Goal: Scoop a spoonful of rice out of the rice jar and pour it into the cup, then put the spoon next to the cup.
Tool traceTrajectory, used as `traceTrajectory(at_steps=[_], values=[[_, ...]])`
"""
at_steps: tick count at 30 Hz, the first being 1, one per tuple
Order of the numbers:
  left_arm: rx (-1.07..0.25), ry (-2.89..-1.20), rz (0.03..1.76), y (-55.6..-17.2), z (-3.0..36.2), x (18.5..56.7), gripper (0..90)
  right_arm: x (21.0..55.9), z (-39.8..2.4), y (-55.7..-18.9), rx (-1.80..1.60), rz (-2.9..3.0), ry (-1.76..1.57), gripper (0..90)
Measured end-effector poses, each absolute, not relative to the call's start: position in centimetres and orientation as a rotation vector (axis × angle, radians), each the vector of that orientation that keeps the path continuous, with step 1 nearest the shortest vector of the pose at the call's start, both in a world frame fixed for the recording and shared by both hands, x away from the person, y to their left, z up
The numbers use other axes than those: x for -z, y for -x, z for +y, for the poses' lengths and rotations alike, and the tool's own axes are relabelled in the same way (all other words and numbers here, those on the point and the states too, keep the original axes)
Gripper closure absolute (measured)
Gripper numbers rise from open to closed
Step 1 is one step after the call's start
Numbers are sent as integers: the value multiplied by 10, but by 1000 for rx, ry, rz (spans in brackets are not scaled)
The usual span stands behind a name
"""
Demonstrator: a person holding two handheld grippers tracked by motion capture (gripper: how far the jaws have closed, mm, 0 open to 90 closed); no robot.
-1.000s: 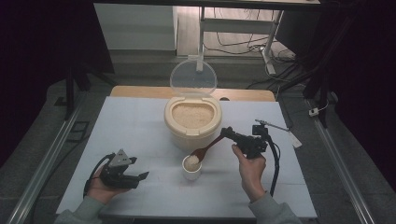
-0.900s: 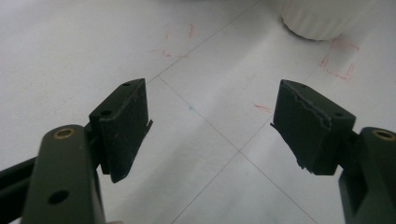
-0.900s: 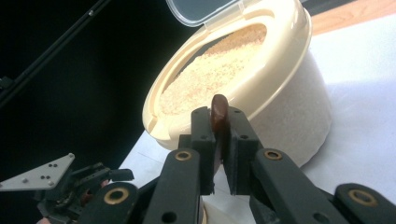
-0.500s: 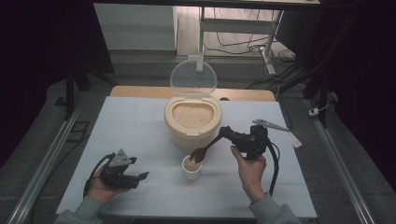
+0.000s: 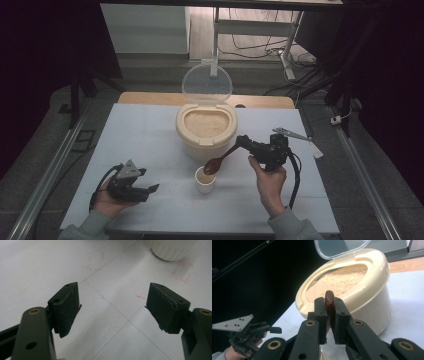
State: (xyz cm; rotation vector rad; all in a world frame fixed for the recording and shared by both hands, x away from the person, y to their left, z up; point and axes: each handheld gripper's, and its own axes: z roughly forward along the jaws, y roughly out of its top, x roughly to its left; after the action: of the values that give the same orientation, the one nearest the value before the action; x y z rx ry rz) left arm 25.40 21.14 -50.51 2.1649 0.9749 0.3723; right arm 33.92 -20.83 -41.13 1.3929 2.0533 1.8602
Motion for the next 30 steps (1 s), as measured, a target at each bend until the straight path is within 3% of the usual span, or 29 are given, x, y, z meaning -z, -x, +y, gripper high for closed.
traceTrajectory(at_steps=[30], values=[[-370, -2165, 977, -255, 210, 505, 261, 393, -270, -331, -1880, 2070, -1415, 833]])
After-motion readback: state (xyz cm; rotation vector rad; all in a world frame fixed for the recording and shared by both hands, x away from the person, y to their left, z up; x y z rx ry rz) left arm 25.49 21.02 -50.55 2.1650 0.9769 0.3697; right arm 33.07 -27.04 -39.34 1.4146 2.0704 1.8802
